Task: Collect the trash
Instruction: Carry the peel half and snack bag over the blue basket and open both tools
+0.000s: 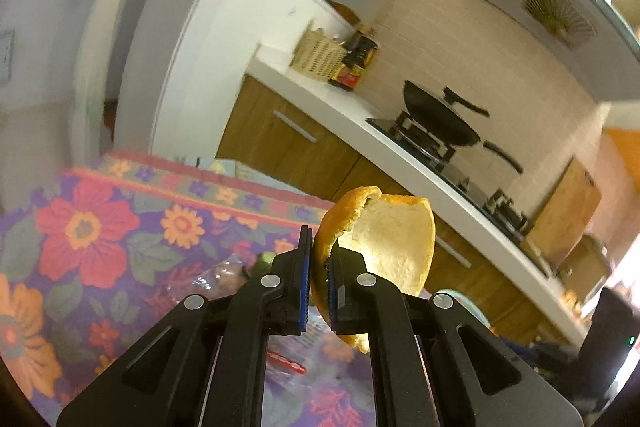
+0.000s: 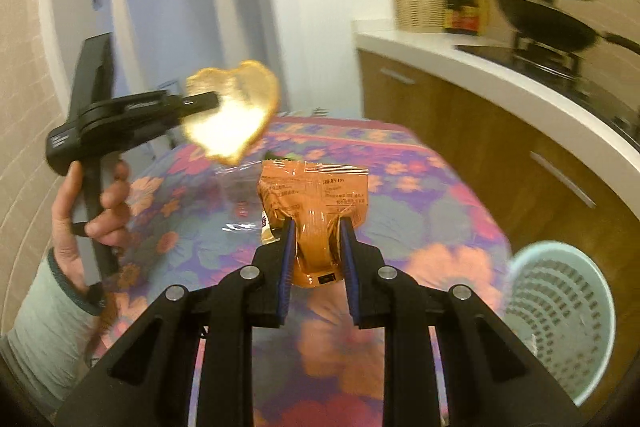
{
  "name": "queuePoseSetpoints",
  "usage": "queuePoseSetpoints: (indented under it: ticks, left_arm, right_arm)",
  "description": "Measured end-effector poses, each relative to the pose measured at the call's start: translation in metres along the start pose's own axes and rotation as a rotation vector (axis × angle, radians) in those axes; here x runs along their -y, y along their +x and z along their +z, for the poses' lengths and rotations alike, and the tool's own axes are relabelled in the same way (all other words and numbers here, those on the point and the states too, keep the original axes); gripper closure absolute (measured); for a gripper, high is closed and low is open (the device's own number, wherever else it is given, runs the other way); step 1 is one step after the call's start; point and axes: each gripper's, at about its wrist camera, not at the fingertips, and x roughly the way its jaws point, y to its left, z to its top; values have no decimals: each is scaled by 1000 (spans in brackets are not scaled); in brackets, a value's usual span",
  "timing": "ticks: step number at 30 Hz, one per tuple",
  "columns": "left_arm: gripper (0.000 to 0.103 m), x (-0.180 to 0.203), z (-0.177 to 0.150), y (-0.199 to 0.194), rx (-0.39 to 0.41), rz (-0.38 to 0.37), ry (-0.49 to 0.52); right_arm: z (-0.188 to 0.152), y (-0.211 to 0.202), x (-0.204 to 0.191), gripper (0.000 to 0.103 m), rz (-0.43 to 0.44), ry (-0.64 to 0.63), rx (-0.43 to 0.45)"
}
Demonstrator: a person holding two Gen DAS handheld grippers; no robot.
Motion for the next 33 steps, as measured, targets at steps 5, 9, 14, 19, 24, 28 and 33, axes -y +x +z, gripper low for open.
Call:
queuePoseSetpoints:
  ticks: [5,9,14,19,24,28,33]
  left_arm:
    - [98,49,5,-9,2,-30,67]
    - [98,94,6,-13,10,-52,131]
    - [98,155,-6,5,-31,-108,196]
    - [98,207,-28,38,-81,-133,239]
    - [98,245,-52,83,-162,-162,256]
    - [98,266,-68,109,-214,-172,274]
    - [97,289,-86,136,-255,-156,309]
  right_arm:
    - [-11,-41,50,84,-48,111,59]
    - [-21,-76,86,84,-113,171,108]
    - [-41,-102,121,84,-223,206,133]
    - [-61,-104,159,84,-421,242,81]
    - [-84,-89,192,83,-482,334,-8]
    - [-98,-77,207,80,-514,384,-67]
    - [-108,-70,231,74,-500,457,-78]
